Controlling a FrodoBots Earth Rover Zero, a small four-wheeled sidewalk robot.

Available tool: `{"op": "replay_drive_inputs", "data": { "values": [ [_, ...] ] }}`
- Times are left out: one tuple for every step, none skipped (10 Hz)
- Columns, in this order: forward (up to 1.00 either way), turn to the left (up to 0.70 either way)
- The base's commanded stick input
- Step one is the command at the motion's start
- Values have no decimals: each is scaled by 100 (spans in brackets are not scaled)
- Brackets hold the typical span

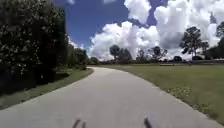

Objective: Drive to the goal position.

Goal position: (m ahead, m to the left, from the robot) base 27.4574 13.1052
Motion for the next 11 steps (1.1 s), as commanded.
{"op": "replay_drive_inputs", "data": {
  "values": [
    [70, 0],
    [70, 0],
    [70, 0],
    [70, 0],
    [70, 0],
    [70, 0],
    [70, 0],
    [70, 0],
    [70, 16],
    [70, 35],
    [70, 35]
  ]
}}
